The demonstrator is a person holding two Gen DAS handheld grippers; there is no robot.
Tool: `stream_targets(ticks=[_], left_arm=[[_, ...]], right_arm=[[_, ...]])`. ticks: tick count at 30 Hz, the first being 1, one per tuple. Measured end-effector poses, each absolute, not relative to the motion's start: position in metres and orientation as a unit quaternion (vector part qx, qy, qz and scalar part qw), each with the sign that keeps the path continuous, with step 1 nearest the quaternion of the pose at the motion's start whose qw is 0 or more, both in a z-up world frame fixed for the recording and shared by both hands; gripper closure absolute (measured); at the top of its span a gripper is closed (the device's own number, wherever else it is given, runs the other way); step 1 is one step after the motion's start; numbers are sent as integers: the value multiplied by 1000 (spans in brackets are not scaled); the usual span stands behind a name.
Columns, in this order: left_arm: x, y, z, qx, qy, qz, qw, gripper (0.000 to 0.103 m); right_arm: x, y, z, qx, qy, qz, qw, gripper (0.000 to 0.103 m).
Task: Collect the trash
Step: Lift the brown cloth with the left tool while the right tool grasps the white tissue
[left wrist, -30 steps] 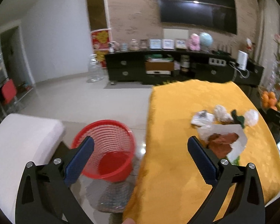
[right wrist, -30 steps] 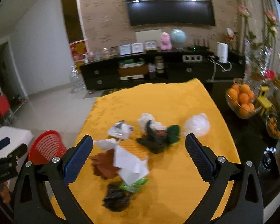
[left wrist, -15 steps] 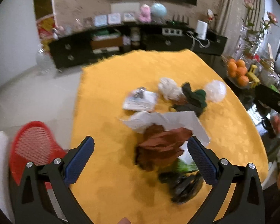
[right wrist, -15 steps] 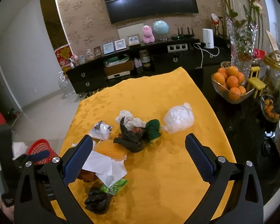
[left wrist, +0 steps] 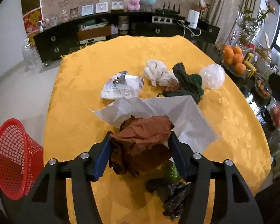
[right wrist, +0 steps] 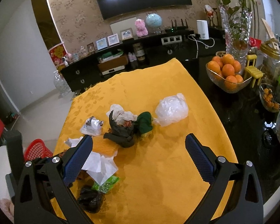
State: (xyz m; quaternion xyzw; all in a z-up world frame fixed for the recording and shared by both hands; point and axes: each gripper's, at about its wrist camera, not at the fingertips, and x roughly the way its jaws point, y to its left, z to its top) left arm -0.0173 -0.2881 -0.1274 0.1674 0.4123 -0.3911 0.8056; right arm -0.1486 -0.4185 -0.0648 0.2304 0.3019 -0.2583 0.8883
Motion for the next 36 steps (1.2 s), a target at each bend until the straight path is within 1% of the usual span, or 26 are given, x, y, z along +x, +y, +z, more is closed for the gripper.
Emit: stream_targets(ticks=[1,4,14,17,21,28,31,33,36], left_arm=[[-17,-286,-125,166,411,-393,806,51],[-17,-277,-115,163,399,-391,813,53],[-10,-223,-65,132,357,-372,847,53],[-7,-205,-48,125,338,-358,862,53],[-3,-186,-34,122,318,-341,876,53],[7,-162,-35,102,322,-326,883,53],[9,-158,-39,98,324,-320,885,53],[10,-155,-41,96,326,-319,885,53],[13,-150,-44,91,331,-315,885,53]], right_arm=[[-147,-417,-65,229,302,-257,889,7],[-144,-412,-64,224,302,-252,892,7],[-121,-382,-68,180,310,-210,909,7],[-107,-373,-79,182,327,-182,909,7],[-84,-363,-103,181,367,-157,899,7],[-61,-361,-138,182,412,-156,879,7],[-56,-360,-146,183,424,-152,874,13],[-54,-360,-150,183,429,-148,872,21],[-50,-359,-157,183,439,-137,869,43]])
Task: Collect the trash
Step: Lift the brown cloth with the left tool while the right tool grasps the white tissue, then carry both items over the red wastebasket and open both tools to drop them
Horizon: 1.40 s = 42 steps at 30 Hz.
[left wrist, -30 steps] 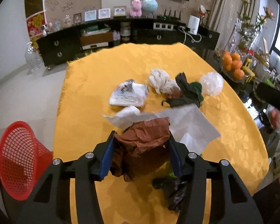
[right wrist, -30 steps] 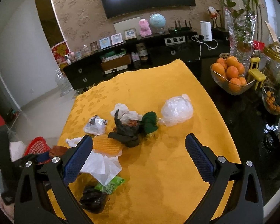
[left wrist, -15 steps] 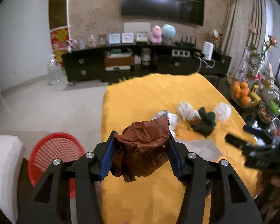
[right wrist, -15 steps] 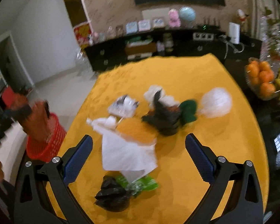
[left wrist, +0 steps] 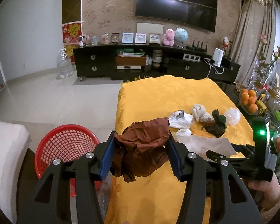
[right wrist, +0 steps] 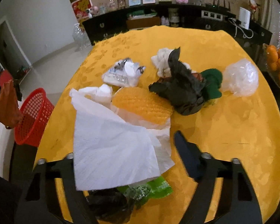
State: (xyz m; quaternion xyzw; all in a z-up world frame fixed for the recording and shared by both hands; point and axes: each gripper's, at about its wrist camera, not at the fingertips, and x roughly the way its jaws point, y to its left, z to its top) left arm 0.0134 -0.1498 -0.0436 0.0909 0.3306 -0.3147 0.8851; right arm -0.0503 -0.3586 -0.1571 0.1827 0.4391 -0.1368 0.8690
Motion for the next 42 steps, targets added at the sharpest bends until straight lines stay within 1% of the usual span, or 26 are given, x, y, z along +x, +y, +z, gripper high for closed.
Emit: stream_targets(ticks=[1,2,3,4,6,9,27,42], left_arm=[[14,-149,-44,89,332,-313,885,53],[15,-148,-45,88,333,-312,885,53],[16,-147,-46,87,335,-309,886,53],[16,-145,-47,86,336,-308,886,53],[17,-143,-49,84,337,-305,887,53],[18,-140,-47,81,336,-301,889,53],[18,-117,-25,70,308,-272,909,53],[35,-72,5,53,276,-231,932,53]], right_arm=[[-49,-358,-158,183,441,-135,868,47],[-49,-358,-159,183,442,-130,868,57],[-49,-357,-159,183,442,-128,869,63],[-49,-357,-158,183,441,-125,870,67],[-50,-356,-154,184,435,-115,874,79],[-53,-352,-143,190,418,-97,883,85],[-67,-326,-73,182,330,-46,925,87],[-35,-297,-10,147,281,-16,948,89]])
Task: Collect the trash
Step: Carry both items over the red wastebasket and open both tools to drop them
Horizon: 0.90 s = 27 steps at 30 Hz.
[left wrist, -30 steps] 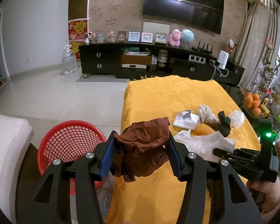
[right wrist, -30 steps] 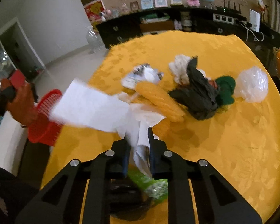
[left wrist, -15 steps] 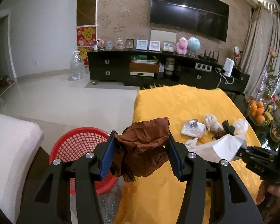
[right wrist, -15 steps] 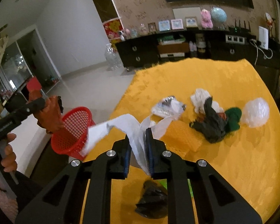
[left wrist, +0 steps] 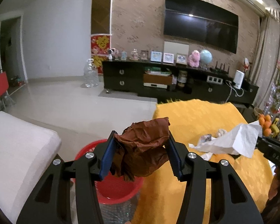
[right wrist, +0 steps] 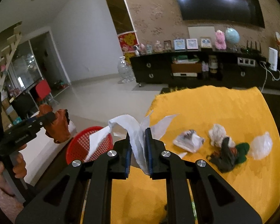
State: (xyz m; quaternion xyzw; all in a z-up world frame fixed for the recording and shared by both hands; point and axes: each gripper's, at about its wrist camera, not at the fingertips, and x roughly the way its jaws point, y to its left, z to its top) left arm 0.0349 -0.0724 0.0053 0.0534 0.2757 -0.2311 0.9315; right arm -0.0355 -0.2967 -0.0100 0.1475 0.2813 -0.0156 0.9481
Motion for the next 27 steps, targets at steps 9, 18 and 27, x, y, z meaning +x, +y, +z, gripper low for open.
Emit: stream_targets(ticks=[9,18,27], left_arm=[[57,-48,7,41,277,-200,939,53],[76,-26,-9,36,295,-163,941,53],[101,-11,-36,31,328,-133,935,53]], right_arm=[[3,-266,3,133,276,15,952,89],[48,-230,-7,116,296,56,946,89],[85,-200,-31,100,329,90,935,89]])
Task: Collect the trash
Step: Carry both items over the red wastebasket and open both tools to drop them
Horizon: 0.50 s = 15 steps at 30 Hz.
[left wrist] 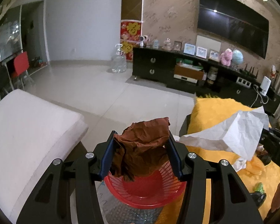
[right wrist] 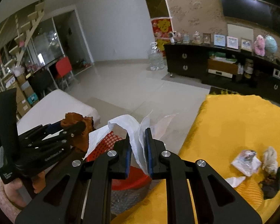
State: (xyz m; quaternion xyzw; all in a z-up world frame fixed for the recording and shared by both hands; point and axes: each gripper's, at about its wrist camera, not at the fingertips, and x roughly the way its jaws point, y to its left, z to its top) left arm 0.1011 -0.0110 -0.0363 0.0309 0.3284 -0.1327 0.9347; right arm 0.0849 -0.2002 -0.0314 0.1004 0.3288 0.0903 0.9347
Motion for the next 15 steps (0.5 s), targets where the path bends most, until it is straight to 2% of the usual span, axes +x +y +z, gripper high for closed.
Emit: stream_targets(ticks=[15], left_arm=[[129,-10,-102,55,428,-125,894,53]], right_arm=[[113,-179,-86,125,398,120,901,89]])
